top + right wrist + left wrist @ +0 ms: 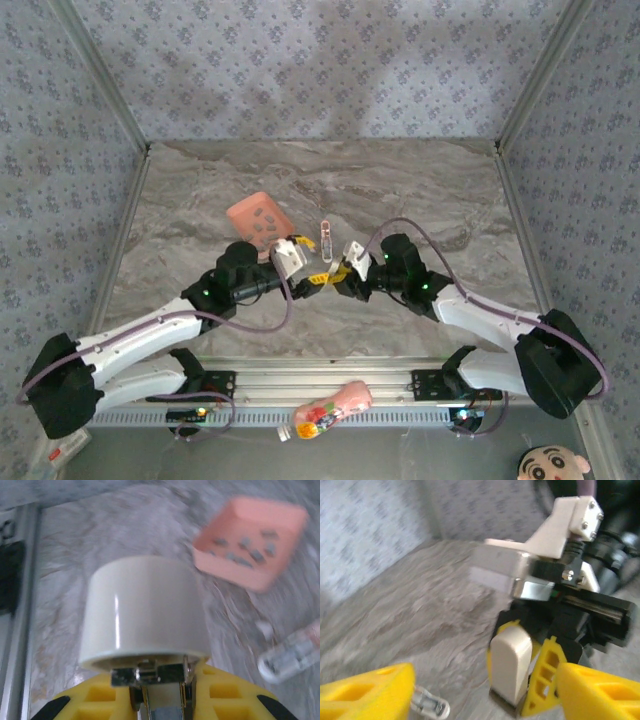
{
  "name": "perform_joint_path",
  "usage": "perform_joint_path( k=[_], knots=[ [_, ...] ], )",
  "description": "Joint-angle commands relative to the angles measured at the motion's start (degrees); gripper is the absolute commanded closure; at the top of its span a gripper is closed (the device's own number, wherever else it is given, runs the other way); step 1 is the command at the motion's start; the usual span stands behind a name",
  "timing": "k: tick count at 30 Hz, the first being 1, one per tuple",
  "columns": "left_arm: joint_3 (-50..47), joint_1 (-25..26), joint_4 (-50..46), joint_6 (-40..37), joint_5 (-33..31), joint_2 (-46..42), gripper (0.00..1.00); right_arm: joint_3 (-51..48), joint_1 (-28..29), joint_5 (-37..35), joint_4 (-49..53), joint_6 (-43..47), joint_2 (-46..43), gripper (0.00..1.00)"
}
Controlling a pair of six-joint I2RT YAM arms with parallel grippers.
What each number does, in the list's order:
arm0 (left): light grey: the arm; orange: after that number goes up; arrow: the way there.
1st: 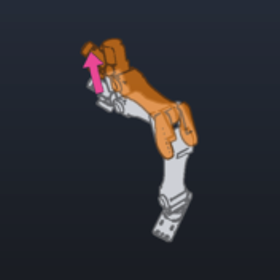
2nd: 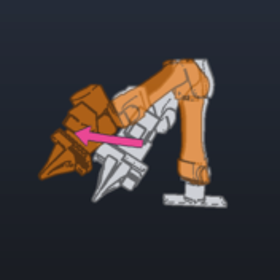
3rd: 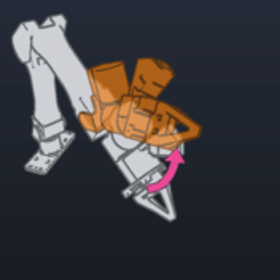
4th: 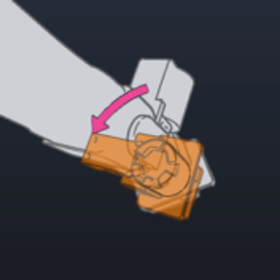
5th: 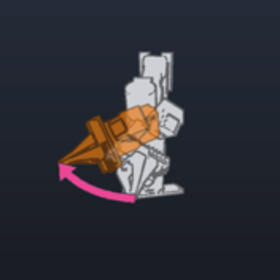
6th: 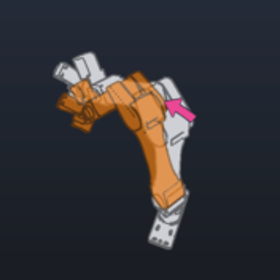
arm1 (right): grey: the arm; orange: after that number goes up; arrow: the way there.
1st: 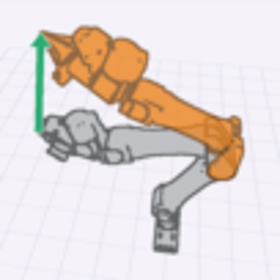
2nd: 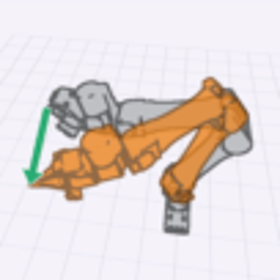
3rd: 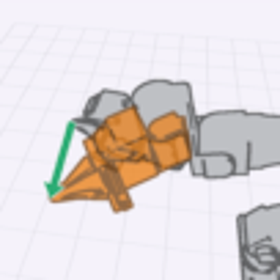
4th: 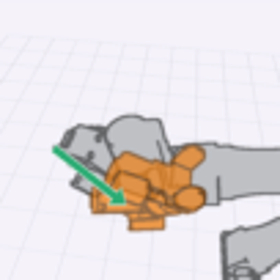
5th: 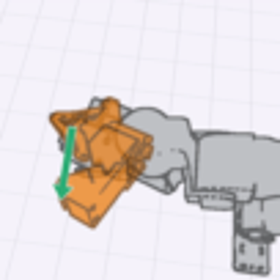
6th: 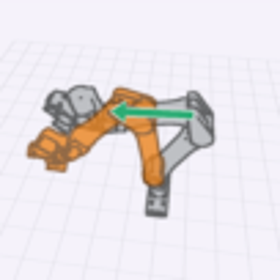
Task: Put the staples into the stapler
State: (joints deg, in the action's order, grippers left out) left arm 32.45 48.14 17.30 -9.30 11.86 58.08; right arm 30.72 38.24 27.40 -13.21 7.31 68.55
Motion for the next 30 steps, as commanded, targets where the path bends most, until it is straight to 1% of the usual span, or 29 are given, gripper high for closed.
perform_joint_path(
  k=[1, 3, 5, 7, 9, 14, 18, 24, 30],
  knots=[
    [1.5, -2.3, -5.9, 12.3, -12.6, -1.2, 0.18, 4.7, -0.9, -13.5, 7.7, -18.7, 2.1, 0.8],
    [2.6, -3.5, -9.4, 16.8, -19.6, -1.2, 0.18, 8.2, -1.6, -18.2, 13.7, -25.9, 4.9, 0.8],
    [3.4, -5.3, -13.4, 21.8, -26.0, -0.9, 0.15, 13.2, -2.4, -21.5, 21.2, -30.9, 9.2, 0.8],
    [3.6, -7.4, -16.2, 25.2, -28.3, -0.6, 0.15, 18.0, -2.6, -24.0, 26.5, -33.2, 13.3, 0.79],
    [3.3, -8.9, -18.0, 27.8, -29.8, 0.0, 0.15, 21.5, -2.4, -25.9, 28.4, -34.3, 17.3, 0.79],
    [3.7, -10.2, -21.5, 29.8, -30.7, 1.3, 0.15, 28.0, -2.2, -29.7, 30.7, -35.6, 24.9, 0.78],
    [3.4, -10.6, -22.0, 29.9, -31.0, 1.7, 0.15, 32.7, -2.3, -32.5, 34.0, -37.2, 30.0, 0.77],
    [3.3, -11.1, -21.6, 29.5, -30.5, 2.5, 0.15, 34.1, -2.7, -36.2, 33.4, -38.3, 32.6, 0.76],
    [3.1, -11.1, -20.5, 29.4, -30.0, 3.1, 0.15, 36.6, -3.4, -36.6, 33.7, -38.5, 35.5, 0.75]
  ],
)
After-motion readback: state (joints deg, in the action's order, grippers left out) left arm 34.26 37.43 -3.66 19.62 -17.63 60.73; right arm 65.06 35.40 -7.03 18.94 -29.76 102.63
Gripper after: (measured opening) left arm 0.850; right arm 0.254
